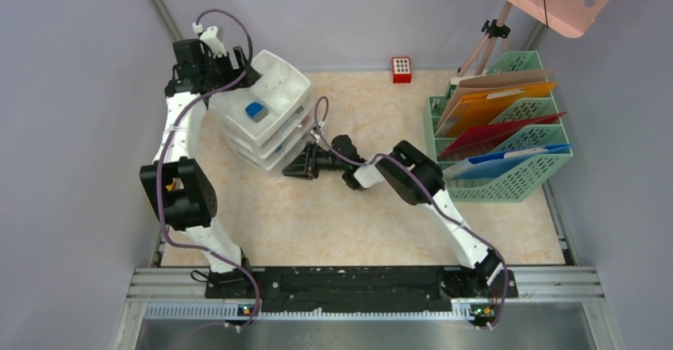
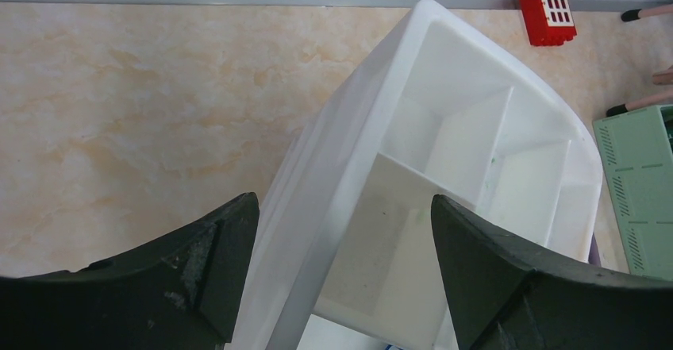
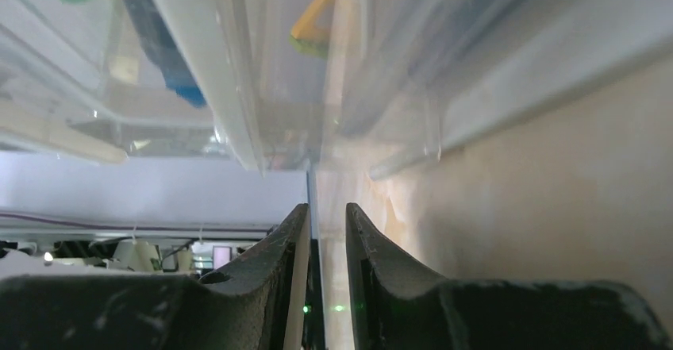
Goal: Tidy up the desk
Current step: Close the drawer in the storage box.
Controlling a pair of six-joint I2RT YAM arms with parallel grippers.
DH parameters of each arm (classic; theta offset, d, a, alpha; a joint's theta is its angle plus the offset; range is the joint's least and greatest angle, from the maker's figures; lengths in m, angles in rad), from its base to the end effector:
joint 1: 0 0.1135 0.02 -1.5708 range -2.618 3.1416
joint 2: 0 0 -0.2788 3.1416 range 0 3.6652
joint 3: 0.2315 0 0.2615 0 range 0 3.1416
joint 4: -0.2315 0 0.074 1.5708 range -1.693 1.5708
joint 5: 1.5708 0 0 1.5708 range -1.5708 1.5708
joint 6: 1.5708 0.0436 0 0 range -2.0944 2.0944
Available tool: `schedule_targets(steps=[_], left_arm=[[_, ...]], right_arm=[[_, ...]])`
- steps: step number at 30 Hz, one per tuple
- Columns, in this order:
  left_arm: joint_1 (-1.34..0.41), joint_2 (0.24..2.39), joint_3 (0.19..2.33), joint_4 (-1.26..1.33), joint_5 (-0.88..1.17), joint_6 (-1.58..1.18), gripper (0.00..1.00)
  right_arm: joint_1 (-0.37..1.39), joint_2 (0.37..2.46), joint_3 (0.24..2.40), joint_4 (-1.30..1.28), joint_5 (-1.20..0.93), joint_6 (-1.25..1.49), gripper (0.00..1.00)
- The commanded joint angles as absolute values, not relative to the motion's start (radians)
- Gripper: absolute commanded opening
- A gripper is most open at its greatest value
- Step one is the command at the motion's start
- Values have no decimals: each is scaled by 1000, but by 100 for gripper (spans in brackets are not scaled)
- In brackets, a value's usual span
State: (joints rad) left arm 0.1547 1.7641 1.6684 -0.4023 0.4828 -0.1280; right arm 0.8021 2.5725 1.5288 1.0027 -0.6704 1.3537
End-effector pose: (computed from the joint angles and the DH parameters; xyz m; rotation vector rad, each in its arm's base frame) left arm 0.4296 0.0465 0.3687 0.0082 2.0409 -0.4811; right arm 0.3579 0.4090 0.0695 -0.0995 2.1208 2.0345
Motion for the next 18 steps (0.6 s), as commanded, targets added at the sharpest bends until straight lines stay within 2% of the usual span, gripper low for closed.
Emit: schedule_targets(steps=[1,8,12,18], left_arm=[[132,1822,1720,-611,552,-99,84],[131,1920,1878,-737,574,46,71],[127,1985,1979,-818,577,129,70],[97,2097,2165,-909,609,265,68]], right_arm=[[774,2433,1397,956,-698,1249,24],[609,2162,1224,656,-712,891,26],[532,2042,1219,445,-715,674,26],[499,1978,1236,263,-714,499,26]])
